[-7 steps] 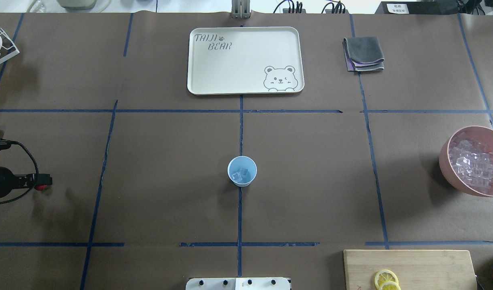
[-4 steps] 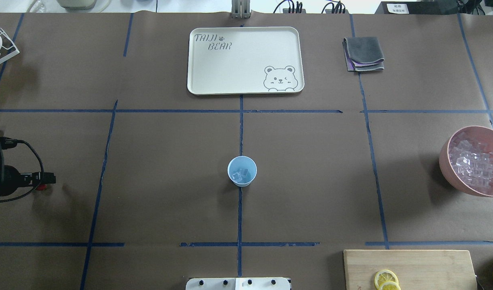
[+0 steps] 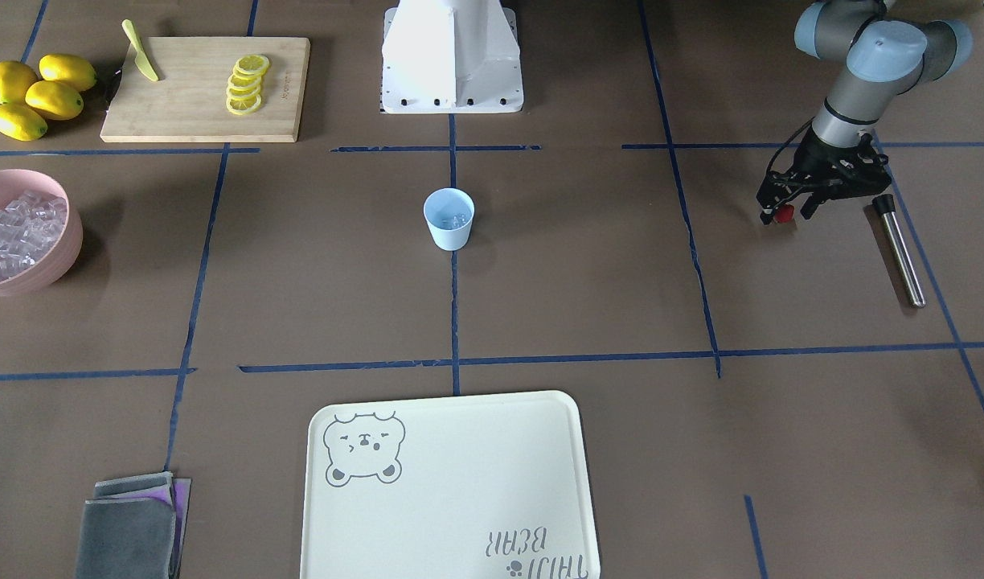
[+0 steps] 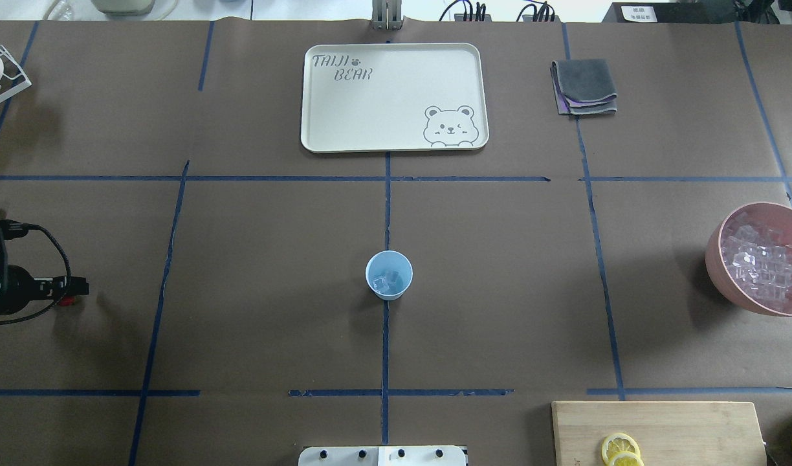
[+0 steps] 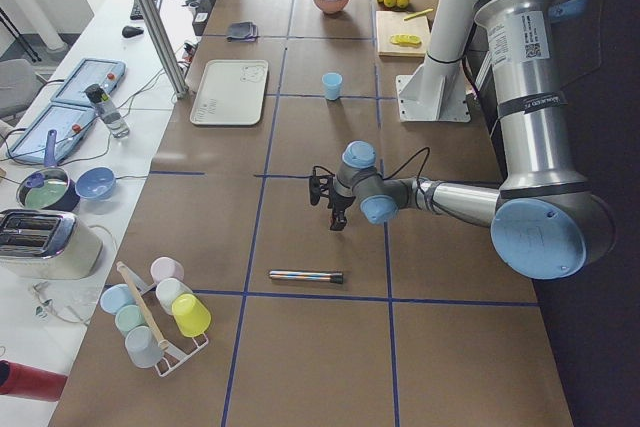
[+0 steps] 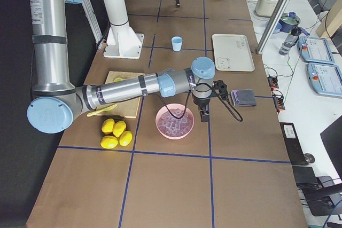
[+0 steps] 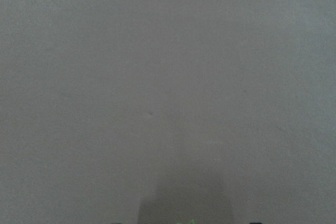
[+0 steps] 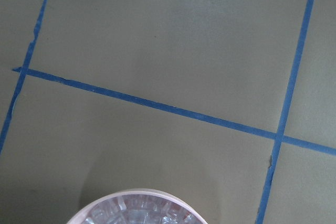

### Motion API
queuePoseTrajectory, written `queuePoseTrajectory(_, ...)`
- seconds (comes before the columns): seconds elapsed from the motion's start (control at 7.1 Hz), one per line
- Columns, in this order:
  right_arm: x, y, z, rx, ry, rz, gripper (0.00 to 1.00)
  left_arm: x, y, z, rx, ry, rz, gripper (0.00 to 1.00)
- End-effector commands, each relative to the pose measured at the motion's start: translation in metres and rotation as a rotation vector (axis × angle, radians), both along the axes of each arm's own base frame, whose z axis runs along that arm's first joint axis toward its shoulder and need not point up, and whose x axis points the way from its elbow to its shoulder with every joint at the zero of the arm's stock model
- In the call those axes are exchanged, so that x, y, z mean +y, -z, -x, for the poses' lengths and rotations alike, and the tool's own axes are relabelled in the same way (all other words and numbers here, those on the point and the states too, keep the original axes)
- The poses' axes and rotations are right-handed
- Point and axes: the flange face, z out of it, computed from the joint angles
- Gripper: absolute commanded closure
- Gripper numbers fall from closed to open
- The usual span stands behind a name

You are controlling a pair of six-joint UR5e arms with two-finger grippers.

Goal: Mash ice and strawberries in cup
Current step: 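Lower the left gripper onto the red strawberry and grasp it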

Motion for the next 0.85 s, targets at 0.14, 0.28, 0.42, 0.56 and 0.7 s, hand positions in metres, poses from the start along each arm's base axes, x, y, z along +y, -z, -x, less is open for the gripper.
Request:
queuePoseTrajectory(0.14,-0.002,0.003,0.0,-0.003,-0.002,-0.003,0.01,0.002,0.0,0.001,0.0,-0.003,0.001,0.8)
queuePoseTrajectory(0.28,-0.002,0.003,0.0,-0.003,-0.002,-0.003,0.01,0.004,0.004,0.005,0.003,-0.005,-0.001,0.92)
queuePoseTrajectory(0.42,-0.002,0.003,0.0,-0.003,-0.002,-0.003,0.01,0.007,0.015,0.009,0.016,-0.008,-0.008,0.97)
queuePoseTrajectory(0.56,-0.001,0.003,0.0,-0.004,-0.001,-0.003,0.01,0.014,0.032,0.019,0.047,-0.03,0.003,1.0)
queuePoseTrajectory(0.7,-0.001,0.003,0.0,-0.004,-0.002,-0.002,0.01,0.019,0.057,0.021,0.075,-0.06,0.025,1.0)
